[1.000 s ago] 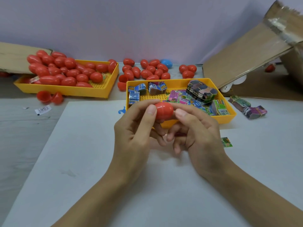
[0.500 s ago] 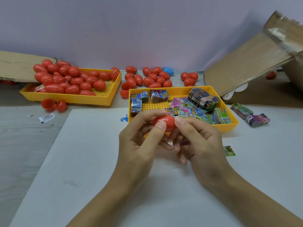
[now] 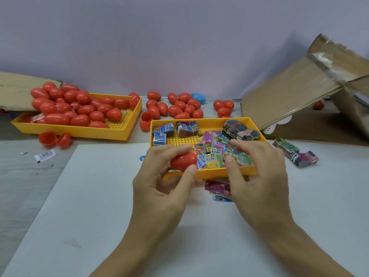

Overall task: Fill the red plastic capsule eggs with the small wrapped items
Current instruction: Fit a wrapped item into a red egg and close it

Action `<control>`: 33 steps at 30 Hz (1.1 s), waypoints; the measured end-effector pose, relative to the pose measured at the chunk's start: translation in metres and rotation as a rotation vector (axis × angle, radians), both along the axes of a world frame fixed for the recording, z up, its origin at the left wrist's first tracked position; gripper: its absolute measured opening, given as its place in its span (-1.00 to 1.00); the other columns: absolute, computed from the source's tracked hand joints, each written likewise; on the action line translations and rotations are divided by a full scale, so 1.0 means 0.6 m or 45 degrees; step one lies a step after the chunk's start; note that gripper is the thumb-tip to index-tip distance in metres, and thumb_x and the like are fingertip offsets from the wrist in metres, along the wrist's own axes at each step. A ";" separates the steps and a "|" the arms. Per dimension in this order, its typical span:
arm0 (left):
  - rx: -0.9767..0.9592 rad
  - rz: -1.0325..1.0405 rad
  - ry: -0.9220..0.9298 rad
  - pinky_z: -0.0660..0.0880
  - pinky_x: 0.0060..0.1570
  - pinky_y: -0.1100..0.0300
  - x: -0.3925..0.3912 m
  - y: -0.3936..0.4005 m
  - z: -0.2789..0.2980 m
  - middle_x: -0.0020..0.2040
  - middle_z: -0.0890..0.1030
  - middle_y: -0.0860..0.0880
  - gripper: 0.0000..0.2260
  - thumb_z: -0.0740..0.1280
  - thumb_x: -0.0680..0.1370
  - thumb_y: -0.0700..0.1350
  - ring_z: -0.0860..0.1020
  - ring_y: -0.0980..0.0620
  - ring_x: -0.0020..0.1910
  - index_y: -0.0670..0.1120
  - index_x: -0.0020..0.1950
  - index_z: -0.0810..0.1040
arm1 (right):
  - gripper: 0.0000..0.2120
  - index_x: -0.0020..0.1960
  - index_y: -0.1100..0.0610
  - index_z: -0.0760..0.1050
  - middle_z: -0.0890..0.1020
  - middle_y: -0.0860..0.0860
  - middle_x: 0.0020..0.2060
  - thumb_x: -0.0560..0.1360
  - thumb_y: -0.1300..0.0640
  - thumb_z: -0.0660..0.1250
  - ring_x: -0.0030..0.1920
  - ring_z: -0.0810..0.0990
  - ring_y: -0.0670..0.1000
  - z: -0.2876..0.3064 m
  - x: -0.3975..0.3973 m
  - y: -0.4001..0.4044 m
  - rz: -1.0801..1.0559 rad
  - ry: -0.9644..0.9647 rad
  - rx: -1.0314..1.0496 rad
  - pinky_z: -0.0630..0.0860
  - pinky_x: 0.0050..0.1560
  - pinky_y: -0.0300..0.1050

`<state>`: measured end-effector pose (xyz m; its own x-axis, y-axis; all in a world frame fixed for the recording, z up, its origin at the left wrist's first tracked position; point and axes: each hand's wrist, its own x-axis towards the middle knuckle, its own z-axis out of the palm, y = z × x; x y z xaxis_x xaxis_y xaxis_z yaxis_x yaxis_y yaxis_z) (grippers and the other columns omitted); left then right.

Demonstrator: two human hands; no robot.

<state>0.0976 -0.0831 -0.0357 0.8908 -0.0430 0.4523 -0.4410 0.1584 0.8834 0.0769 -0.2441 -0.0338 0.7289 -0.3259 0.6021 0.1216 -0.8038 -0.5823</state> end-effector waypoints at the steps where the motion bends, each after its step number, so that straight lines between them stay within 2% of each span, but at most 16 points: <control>1: 0.028 0.017 -0.030 0.65 -0.15 0.18 0.002 -0.001 -0.002 0.11 0.52 -0.15 -0.73 0.42 0.46 -0.28 0.63 -0.07 0.09 -0.07 0.14 0.62 | -0.70 0.16 0.05 0.61 0.60 -0.08 0.05 0.51 -0.02 0.27 0.14 0.41 -0.01 -0.001 0.002 -0.005 -0.079 0.143 -0.090 0.29 0.13 -0.08; 3: 0.049 0.043 -0.047 0.64 -0.07 0.19 0.005 -0.001 -0.006 0.11 0.53 -0.12 -0.75 0.43 0.45 -0.27 0.61 -0.07 0.13 -0.06 0.10 0.62 | -0.58 0.17 0.00 0.63 0.58 -0.10 0.12 0.53 -0.16 0.14 0.21 0.35 0.03 -0.004 0.005 -0.008 -0.164 0.394 -0.231 0.16 0.15 -0.02; 5: 0.003 0.027 -0.040 0.64 -0.03 0.14 0.006 0.001 -0.007 0.08 0.54 -0.09 -0.82 0.47 0.47 -0.20 0.61 -0.12 0.11 -0.05 0.05 0.64 | -0.51 0.11 -0.05 0.66 0.57 -0.13 0.12 0.54 -0.26 0.05 0.21 0.34 0.02 -0.009 0.005 -0.006 -0.162 0.482 -0.324 0.12 0.15 -0.01; 8: -0.022 0.033 -0.036 0.65 -0.04 0.04 0.005 0.003 -0.005 0.04 0.57 -0.04 -0.92 0.42 0.53 -0.10 0.64 -0.18 0.01 -0.03 0.00 0.65 | -0.54 -0.05 -0.11 0.67 0.57 -0.19 0.03 0.53 -0.31 0.08 0.17 0.38 -0.01 -0.010 0.005 -0.003 -0.148 0.417 -0.296 0.13 0.12 -0.02; 9: -0.029 0.047 -0.017 0.65 -0.05 0.06 0.005 0.002 -0.004 0.03 0.58 -0.03 -0.91 0.43 0.53 -0.12 0.66 -0.16 0.00 -0.01 0.02 0.64 | -0.57 -0.14 -0.11 0.66 0.58 -0.21 -0.02 0.52 -0.30 0.11 0.15 0.39 -0.02 -0.009 0.006 -0.001 -0.135 0.376 -0.263 0.12 0.08 -0.05; 11: -0.084 0.062 0.046 0.64 -0.06 0.18 0.005 -0.001 -0.003 0.04 0.60 0.04 -0.76 0.46 0.47 -0.18 0.67 -0.04 0.01 0.03 0.10 0.60 | -0.63 -0.26 -0.09 0.60 0.59 -0.22 -0.13 0.51 -0.26 0.18 0.10 0.41 -0.04 -0.010 0.006 0.001 -0.114 0.301 -0.218 0.06 0.02 -0.11; 13: -0.129 0.067 0.087 0.60 -0.06 0.27 0.005 -0.002 -0.004 0.02 0.61 0.08 -0.65 0.48 0.41 -0.20 0.66 0.03 0.02 0.04 0.16 0.57 | -0.66 -0.28 -0.08 0.57 0.58 -0.22 -0.22 0.51 -0.24 0.22 0.03 0.44 -0.08 -0.009 0.006 0.002 -0.108 0.278 -0.212 0.05 0.00 -0.12; 16: -0.092 0.083 0.086 0.60 -0.02 0.28 0.005 0.000 -0.004 0.06 0.65 -0.02 -0.70 0.52 0.38 -0.16 0.66 -0.02 0.09 -0.01 0.09 0.63 | -0.70 -0.26 -0.09 0.54 0.55 -0.22 -0.31 0.50 -0.24 0.25 -0.11 0.49 -0.11 -0.006 0.004 0.003 -0.080 0.243 -0.180 0.08 -0.03 -0.11; 18: -0.078 0.077 0.071 0.60 -0.01 0.28 0.004 0.000 -0.002 0.04 0.67 -0.06 -0.74 0.51 0.39 -0.19 0.67 -0.02 0.08 -0.02 0.06 0.65 | -0.75 -0.13 -0.12 0.57 0.58 -0.22 -0.23 0.49 -0.26 0.27 -0.08 0.51 -0.11 -0.003 0.003 0.001 -0.071 0.213 -0.176 0.10 -0.04 -0.11; 20: -0.093 0.071 0.080 0.59 -0.01 0.31 0.004 0.000 0.000 0.02 0.70 0.02 -0.74 0.50 0.39 -0.21 0.68 0.05 0.06 -0.01 0.06 0.65 | -0.64 0.03 -0.11 0.62 0.61 -0.20 -0.05 0.46 -0.32 0.26 0.08 0.49 -0.07 -0.005 0.003 -0.001 -0.117 0.259 -0.240 0.12 -0.02 -0.12; 21: -0.092 0.074 0.083 0.58 -0.02 0.33 0.004 0.000 0.001 0.01 0.70 0.04 -0.74 0.50 0.40 -0.21 0.68 0.07 0.05 -0.01 0.06 0.65 | -0.59 0.03 -0.09 0.64 0.61 -0.20 0.00 0.45 -0.35 0.24 0.13 0.46 -0.06 -0.006 0.004 -0.001 -0.133 0.287 -0.264 0.12 0.00 -0.11; 23: -0.081 0.085 0.090 0.58 -0.03 0.35 0.003 0.000 0.002 0.01 0.70 0.03 -0.74 0.53 0.39 -0.18 0.68 0.07 0.03 -0.02 0.06 0.65 | -0.59 -0.14 -0.09 0.66 0.61 -0.20 -0.03 0.43 -0.38 0.25 0.14 0.44 -0.07 -0.007 0.003 -0.001 -0.130 0.284 -0.282 0.12 0.01 -0.10; 26: -0.078 0.095 0.109 0.57 -0.07 0.37 0.002 0.000 0.004 -0.01 0.70 0.02 -0.74 0.53 0.39 -0.19 0.69 0.07 0.01 -0.03 0.05 0.65 | -0.66 -0.27 -0.07 0.61 0.60 -0.18 -0.05 0.39 -0.33 0.35 0.13 0.44 -0.06 -0.004 0.002 0.000 -0.093 0.192 -0.245 0.11 0.01 -0.13; 29: -0.063 0.094 0.116 0.58 -0.08 0.36 0.001 0.000 0.006 -0.03 0.70 0.04 -0.75 0.54 0.40 -0.19 0.69 0.07 0.00 -0.02 0.04 0.64 | -0.76 -0.12 0.00 0.62 0.56 -0.10 0.02 0.42 -0.17 0.40 0.16 0.44 -0.02 0.009 0.001 0.002 -0.040 0.056 -0.107 0.19 0.06 -0.14; 31: -0.066 0.095 0.129 0.59 -0.09 0.34 0.001 0.001 0.007 -0.04 0.70 0.05 -0.76 0.50 0.40 -0.18 0.69 0.05 -0.01 -0.01 0.04 0.64 | -0.90 -0.15 0.08 0.60 0.52 -0.07 -0.08 0.45 0.09 0.34 0.02 0.46 -0.06 0.023 -0.005 -0.002 0.058 -0.090 -0.093 0.34 0.01 -0.18; 33: -0.060 0.101 0.138 0.60 -0.08 0.31 0.001 0.002 0.007 -0.03 0.70 0.06 -0.77 0.48 0.40 -0.18 0.69 0.04 -0.01 -0.02 0.04 0.64 | -0.86 -0.31 0.11 0.54 0.50 -0.07 -0.26 0.39 0.24 0.28 -0.24 0.46 -0.06 0.034 -0.016 -0.008 0.217 -0.037 -0.067 0.43 -0.22 -0.15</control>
